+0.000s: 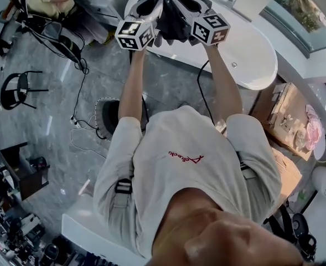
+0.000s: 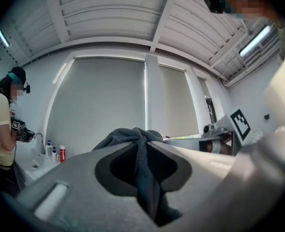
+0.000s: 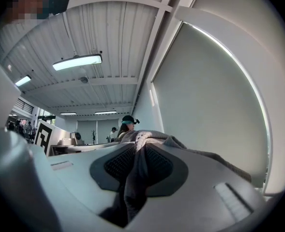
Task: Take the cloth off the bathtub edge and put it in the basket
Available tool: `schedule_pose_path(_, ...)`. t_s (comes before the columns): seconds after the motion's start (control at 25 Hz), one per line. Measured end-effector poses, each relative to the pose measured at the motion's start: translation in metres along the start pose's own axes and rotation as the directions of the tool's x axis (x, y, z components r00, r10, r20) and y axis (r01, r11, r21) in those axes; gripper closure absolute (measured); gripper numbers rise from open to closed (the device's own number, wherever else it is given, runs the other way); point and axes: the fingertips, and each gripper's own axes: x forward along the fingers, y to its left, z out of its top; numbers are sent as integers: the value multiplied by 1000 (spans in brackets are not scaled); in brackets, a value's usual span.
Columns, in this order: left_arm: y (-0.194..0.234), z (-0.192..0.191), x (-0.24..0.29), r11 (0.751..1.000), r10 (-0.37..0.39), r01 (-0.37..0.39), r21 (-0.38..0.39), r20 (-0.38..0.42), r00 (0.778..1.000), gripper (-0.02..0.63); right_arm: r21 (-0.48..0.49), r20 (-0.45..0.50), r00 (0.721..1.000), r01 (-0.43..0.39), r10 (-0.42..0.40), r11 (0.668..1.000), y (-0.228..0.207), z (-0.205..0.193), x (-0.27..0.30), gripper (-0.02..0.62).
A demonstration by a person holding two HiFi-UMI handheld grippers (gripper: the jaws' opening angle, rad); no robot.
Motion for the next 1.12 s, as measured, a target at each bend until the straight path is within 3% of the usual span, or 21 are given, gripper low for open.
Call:
schedule_pose_path(0.24, 44, 3, -57, 992, 125, -125, 9, 5, 992, 551, 11, -11, 992, -127, 128, 992, 55, -14, 44, 523)
schedule_pose_path(0.52, 86, 21, -156, 956, 291, -292, 35, 23, 956, 551, 28, -16, 954, -298, 299, 954, 153, -25, 87, 523)
schedule_pose_path(0.84, 106, 38, -280, 889, 454, -455, 47, 32, 891, 551, 58, -38, 889, -454, 456, 889, 276, -41, 105, 523)
schedule_pose_path(1.12, 108, 52, -373, 812, 579, -581, 55, 56, 814, 551, 82, -44, 817, -571, 576, 817, 367, -49, 107, 522)
